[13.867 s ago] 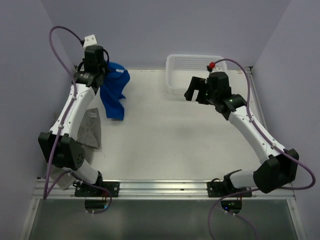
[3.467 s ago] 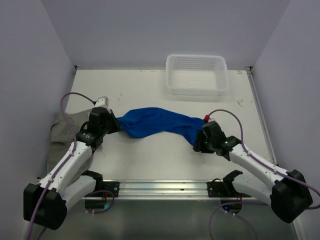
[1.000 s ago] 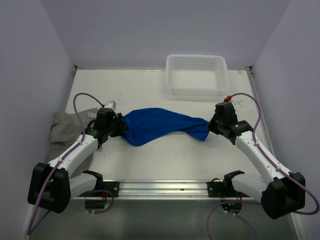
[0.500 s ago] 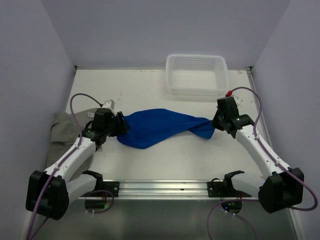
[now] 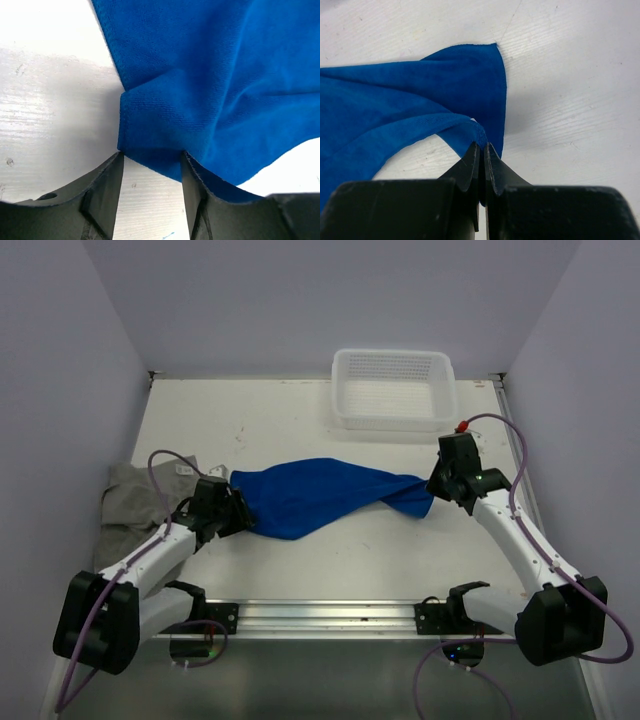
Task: Roll the towels
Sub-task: Flatten the towel
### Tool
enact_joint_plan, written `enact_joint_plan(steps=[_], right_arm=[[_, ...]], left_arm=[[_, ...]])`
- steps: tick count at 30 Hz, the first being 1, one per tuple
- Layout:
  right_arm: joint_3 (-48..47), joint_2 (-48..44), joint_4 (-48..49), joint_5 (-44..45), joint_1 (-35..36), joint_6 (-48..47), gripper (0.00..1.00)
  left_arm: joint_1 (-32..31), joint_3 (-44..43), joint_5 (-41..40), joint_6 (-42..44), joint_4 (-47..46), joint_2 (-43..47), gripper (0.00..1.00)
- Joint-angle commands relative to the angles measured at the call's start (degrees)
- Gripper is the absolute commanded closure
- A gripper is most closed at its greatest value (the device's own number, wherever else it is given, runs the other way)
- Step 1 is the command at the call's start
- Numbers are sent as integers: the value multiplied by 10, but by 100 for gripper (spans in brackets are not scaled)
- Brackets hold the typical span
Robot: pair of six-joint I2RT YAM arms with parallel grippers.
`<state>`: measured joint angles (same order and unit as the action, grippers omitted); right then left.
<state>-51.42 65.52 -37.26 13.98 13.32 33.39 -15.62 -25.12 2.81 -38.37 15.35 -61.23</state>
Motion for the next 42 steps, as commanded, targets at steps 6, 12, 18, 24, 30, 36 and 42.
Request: enact_joint_plan(steps=[6, 12, 18, 24, 30, 36, 42], right_arm=[[4, 0, 15, -5, -4, -13, 100], [-5, -9, 5, -10, -5, -16, 100], [-30, -33, -21, -16, -4, -25, 100], [-58, -45, -43, -45, -5, -20, 100], [-83, -36, -55, -50, -4, -11, 100], [-90, 1, -44, -43, -12, -5, 100], [-96, 43, -30, -37, -29, -10, 100]], left_arm=[[1, -4, 18, -2, -77, -28, 83], [1, -36, 13, 14, -53, -9, 100], [1, -68, 18, 9, 2, 63, 100], [1, -111, 21, 5, 42, 108, 100], [1, -128, 11, 20, 27, 65, 100], [1, -160, 32, 25, -55, -52, 100], [-5, -253, 56, 23, -104, -193, 100]])
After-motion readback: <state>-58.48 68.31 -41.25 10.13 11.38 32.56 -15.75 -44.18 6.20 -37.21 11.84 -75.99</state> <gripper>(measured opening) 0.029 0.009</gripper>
